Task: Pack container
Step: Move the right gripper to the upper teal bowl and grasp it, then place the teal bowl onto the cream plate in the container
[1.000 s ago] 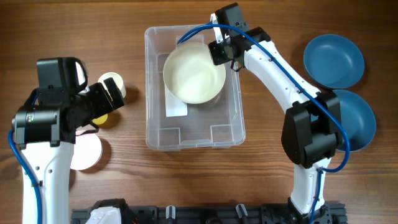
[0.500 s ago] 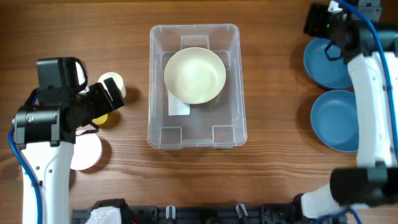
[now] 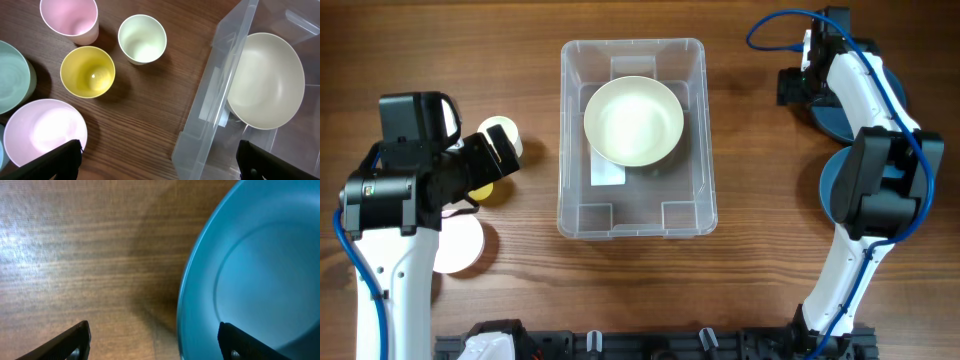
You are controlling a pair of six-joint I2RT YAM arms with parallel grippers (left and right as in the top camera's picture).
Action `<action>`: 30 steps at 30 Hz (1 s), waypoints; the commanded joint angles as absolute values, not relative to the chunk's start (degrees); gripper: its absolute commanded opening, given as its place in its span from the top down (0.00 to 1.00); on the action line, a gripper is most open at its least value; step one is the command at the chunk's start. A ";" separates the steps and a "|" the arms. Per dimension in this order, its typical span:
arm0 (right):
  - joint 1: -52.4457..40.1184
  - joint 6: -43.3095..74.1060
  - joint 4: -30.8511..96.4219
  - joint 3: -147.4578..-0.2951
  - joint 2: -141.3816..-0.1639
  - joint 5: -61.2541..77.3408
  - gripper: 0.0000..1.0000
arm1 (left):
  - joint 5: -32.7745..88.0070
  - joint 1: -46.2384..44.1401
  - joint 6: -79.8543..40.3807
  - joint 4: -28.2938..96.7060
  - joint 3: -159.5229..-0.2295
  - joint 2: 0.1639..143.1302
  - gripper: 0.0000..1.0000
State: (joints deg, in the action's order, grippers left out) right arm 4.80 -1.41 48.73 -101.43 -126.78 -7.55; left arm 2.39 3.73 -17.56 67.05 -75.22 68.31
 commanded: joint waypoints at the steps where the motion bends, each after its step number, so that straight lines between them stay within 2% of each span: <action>1: 6.11 -1.37 47.40 -101.49 -127.98 -7.07 0.17 | 1.85 4.01 -18.48 66.89 -76.18 68.27 0.00; 5: 7.11 -1.37 47.22 -101.49 -130.06 -7.07 0.23 | 1.85 4.01 -18.50 66.92 -76.18 68.27 0.00; 7: 7.11 -1.34 47.31 -101.49 -131.55 -7.07 0.30 | 1.85 4.01 -18.50 66.92 -76.18 68.27 0.00; 9: 7.09 -1.30 47.13 -101.49 -131.79 -7.07 0.41 | 1.85 4.01 -18.50 66.92 -76.18 68.27 0.00; 12: 7.09 -1.32 46.87 -101.51 -131.76 -7.07 0.64 | 1.85 4.01 -18.50 66.92 -76.18 68.27 0.00; 13: 7.09 -1.30 46.72 -101.51 -131.76 -7.09 0.69 | 1.85 4.01 -18.50 66.89 -76.18 68.27 0.00; 15: 7.09 -1.30 46.52 -101.56 -131.74 -7.07 0.74 | 1.85 4.01 -18.50 66.89 -76.18 68.27 0.00; 18: 7.09 -1.30 45.84 -101.58 -131.59 -7.07 0.91 | 1.85 4.01 -18.50 66.89 -76.18 68.27 0.00; 20: 7.09 -1.32 45.63 -101.80 -131.46 -7.07 0.96 | 1.85 4.01 -18.50 66.89 -76.18 68.27 0.00; 26: 5.91 -2.70 45.63 -104.68 -128.42 -6.98 0.96 | 1.85 4.01 -18.50 66.89 -76.18 68.27 0.00; 30: 2.68 -7.60 46.11 -105.23 -120.40 -5.32 0.96 | 1.85 4.01 -18.48 66.87 -76.18 68.27 0.00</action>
State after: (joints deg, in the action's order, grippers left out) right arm 5.78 -3.97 45.78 -103.50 -127.96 -8.75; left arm 2.39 3.73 -17.56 67.05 -75.22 68.31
